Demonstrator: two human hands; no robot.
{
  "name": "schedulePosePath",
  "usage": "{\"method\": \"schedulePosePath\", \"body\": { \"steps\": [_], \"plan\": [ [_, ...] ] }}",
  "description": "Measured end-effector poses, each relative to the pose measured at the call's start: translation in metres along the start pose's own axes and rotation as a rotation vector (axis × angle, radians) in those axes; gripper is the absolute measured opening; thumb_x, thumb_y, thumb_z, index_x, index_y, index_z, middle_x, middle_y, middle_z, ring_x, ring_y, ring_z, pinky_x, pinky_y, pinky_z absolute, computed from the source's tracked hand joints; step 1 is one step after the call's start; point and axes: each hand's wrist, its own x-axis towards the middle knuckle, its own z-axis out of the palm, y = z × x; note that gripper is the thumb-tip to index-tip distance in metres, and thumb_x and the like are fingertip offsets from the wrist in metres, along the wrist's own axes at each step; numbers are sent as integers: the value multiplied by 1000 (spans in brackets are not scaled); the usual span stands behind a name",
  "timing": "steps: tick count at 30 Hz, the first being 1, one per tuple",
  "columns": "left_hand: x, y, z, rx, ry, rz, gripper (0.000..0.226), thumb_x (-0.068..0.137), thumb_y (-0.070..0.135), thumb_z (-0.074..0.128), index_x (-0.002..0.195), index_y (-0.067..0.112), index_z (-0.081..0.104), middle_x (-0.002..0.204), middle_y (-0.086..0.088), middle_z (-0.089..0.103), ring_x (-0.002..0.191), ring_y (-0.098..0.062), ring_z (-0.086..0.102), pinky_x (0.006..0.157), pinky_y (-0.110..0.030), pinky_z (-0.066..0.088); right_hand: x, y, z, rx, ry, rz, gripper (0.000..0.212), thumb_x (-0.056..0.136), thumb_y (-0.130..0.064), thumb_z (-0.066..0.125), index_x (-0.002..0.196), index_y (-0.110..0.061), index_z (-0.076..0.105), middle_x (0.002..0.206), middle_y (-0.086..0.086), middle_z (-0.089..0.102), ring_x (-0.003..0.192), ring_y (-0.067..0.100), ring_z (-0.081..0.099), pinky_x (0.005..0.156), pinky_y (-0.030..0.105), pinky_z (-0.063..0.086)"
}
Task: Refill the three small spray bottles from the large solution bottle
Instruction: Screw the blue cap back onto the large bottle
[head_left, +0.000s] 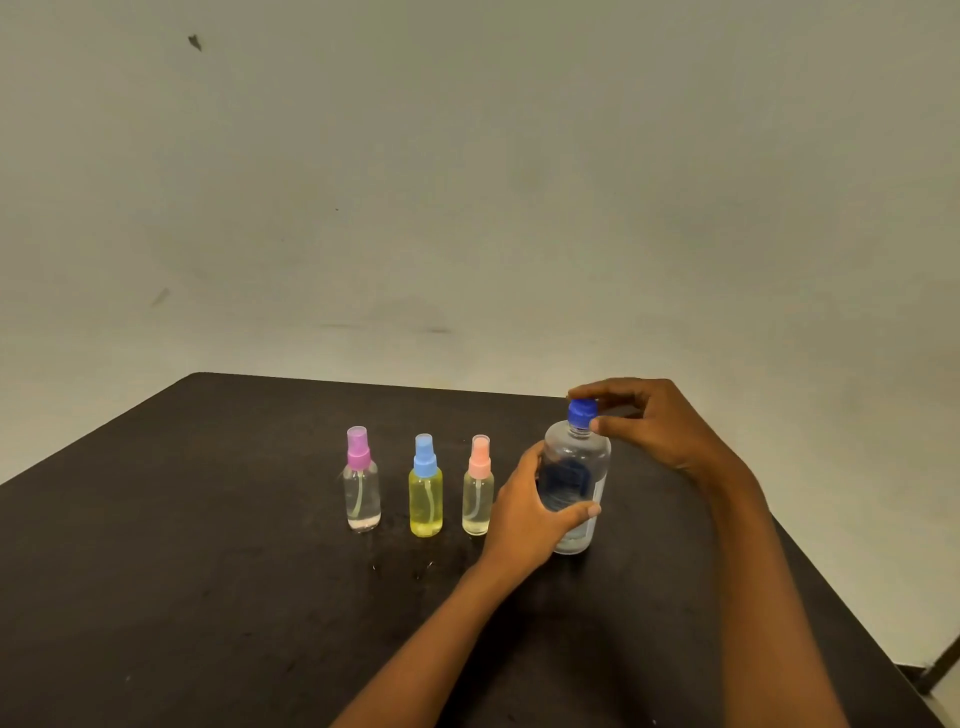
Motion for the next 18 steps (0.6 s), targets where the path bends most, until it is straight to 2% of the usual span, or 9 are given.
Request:
{"method": "schedulePosePath", "body": {
  "steps": [2,7,12,14,16,18],
  "plan": [
    [0,0,0,-2,-4,-1,76,76,27,76,138,23,32,136,8,45,117,-1,40,96,-15,33,-1,1,-1,3,20,6,32,80,-1,65,102,-24,64,104,-1,66,94,8,60,77,16,49],
    [1,-1,1,9,-1,-13,78,74,30,77,138,24,32,140,5,45,128,-12,43,104,-25,36,1,1,1,-19,105,12,26,72,-8,74,93,-19,67,88,-3,66,81,11,61,72,16,47],
    [1,-1,1,15,4,-11,78,75,29,77,138,23,32,139,5,45,121,-4,42,99,-19,34,6,1,8,-122,166,10,25,69,-16,78,85,-17,60,79,-4,60,69,9,53,58,10,42],
    [1,0,1,15,1,-8,77,75,29,76,138,23,32,140,5,45,124,-7,42,100,-19,34,5,-1,6,-164,143,-2,31,70,-17,78,92,-23,57,87,-7,58,73,8,54,58,9,41],
    [1,0,1,19,0,-5,77,76,28,76,139,22,32,141,4,44,129,-12,42,101,-20,34,4,-3,3,-130,96,-20,42,74,-13,74,106,-31,53,103,-11,55,87,7,55,67,12,43],
    [0,0,1,21,-1,-8,78,76,28,76,139,22,32,141,4,44,130,-12,42,102,-21,34,2,-4,0,-81,64,-44,41,80,-4,65,107,-33,55,108,-13,57,95,6,57,75,15,46]
  ]
}}
